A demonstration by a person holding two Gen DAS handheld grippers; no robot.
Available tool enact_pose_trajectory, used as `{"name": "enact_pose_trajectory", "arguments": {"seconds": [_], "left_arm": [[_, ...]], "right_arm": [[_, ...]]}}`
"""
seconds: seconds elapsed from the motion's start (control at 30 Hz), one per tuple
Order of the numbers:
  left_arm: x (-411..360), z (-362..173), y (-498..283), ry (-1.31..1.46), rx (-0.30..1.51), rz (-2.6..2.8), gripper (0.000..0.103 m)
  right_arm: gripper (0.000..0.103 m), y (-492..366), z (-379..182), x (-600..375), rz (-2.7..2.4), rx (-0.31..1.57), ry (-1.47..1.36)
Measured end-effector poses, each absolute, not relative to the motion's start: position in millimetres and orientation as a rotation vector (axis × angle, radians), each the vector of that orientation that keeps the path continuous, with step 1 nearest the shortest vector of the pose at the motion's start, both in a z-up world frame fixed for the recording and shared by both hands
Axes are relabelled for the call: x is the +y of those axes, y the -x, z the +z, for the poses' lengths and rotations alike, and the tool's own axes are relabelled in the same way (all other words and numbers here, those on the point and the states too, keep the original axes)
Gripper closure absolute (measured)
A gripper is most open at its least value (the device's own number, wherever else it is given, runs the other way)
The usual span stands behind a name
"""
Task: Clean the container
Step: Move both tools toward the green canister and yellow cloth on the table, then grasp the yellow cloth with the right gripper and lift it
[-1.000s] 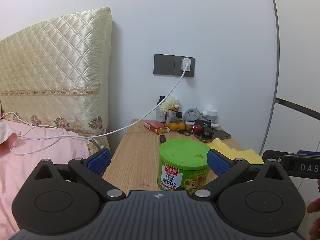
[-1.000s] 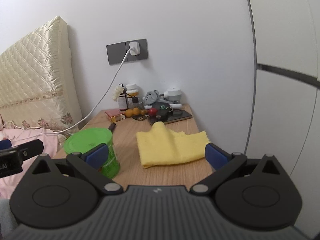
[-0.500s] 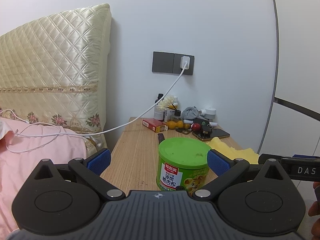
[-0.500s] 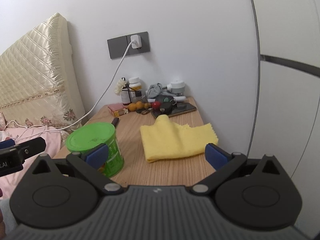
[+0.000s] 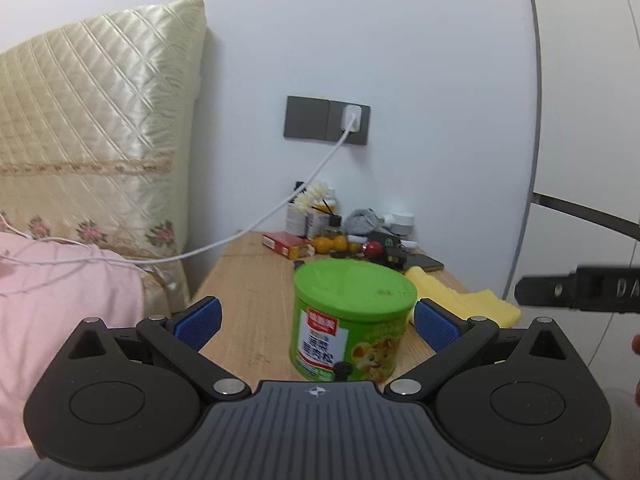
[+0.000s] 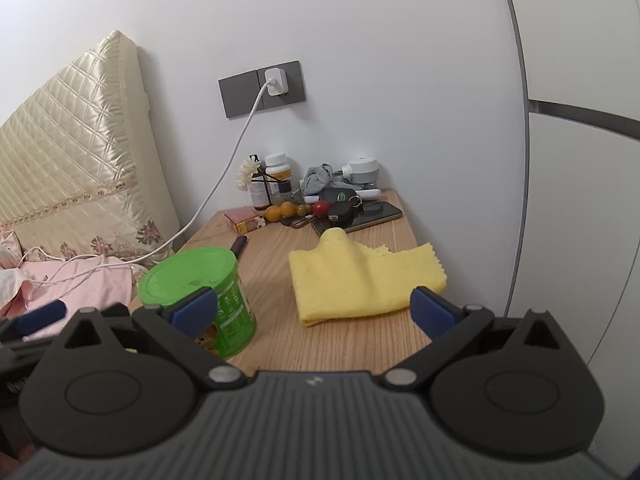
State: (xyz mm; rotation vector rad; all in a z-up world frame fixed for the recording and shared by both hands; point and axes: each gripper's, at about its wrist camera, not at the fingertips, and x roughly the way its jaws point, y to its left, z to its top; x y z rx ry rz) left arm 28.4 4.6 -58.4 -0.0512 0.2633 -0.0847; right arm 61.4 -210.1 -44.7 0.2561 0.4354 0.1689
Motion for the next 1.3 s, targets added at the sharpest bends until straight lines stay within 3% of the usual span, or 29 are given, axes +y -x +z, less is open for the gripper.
{"name": "enact_pose_trajectory", "arguments": {"seconds": [0.47, 1.0, 1.13, 1.23, 1.3], "left_arm": [[-11.2, -98.0, -76.7, -0.013, 0.29, -0.167, 0.0], [-9.6, -111.6, -101.2, -0.011, 0.277, -0.157, 0.007], [-3.2, -112.2, -103.7, -0.016, 0.269, -0.175, 0.007], [-0.1, -113.5, -104.7, -0.014, 0.259, -0.193, 0.007], [1.5, -115.3, -104.9, -0.018, 0.246, -0.204, 0.006]], "right_arm": [[0.0, -81.7, -55.3, -239.5, 0.248, 0.415, -0.367], [0.001, -169.7, -75.0, -228.4, 0.271, 0.486, -0.215], [0.018, -205.9, -93.2, -220.9, 0.268, 0.576, -0.197], [0.042, -223.9, -107.3, -215.9, 0.249, 0.632, -0.197], [0.048, -226.8, -110.8, -210.8, 0.238, 0.624, -0.168]]}}
